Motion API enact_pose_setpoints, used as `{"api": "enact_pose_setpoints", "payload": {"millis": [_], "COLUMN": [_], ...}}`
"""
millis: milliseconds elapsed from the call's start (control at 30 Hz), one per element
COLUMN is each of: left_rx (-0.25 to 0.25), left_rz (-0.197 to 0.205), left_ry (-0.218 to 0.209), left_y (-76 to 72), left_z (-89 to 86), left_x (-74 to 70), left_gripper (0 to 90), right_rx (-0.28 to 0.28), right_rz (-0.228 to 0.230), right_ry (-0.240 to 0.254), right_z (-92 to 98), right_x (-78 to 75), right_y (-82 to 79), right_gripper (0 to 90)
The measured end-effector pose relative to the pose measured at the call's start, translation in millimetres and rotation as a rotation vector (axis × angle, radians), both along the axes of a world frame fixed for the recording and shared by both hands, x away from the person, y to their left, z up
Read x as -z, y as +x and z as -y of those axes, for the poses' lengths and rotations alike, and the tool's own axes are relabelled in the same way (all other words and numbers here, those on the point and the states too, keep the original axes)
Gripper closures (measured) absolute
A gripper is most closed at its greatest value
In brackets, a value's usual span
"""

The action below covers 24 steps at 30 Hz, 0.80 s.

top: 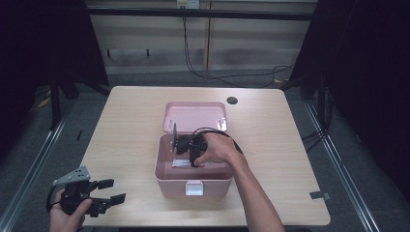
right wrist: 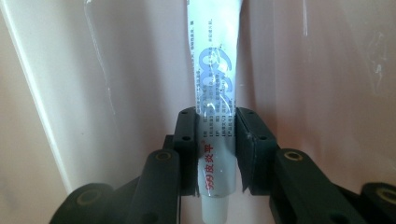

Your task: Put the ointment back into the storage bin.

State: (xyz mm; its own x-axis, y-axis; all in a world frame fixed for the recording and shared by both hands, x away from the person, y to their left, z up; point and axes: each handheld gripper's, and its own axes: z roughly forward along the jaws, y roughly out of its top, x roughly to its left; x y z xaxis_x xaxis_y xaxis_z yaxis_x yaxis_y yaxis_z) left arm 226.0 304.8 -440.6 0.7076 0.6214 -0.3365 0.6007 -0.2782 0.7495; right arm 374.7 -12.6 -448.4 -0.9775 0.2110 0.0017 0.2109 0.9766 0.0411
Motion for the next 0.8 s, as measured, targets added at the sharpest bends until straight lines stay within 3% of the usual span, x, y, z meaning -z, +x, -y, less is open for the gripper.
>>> {"api": "enact_pose_setpoints", "payload": {"millis": [800], "left_rx": [-0.001], "left_rz": [-0.001], "left_ry": [0.000], "left_y": [0.0], "left_z": [-0.3], "left_x": [0.1], "left_gripper": [18.8], "right_rx": [0.003], "right_rz": [-0.016], "right_ry": [-0.008], "right_z": [1.9], "right_x": [1.9], "right_y": [0.0], "right_gripper": [69.4]}}
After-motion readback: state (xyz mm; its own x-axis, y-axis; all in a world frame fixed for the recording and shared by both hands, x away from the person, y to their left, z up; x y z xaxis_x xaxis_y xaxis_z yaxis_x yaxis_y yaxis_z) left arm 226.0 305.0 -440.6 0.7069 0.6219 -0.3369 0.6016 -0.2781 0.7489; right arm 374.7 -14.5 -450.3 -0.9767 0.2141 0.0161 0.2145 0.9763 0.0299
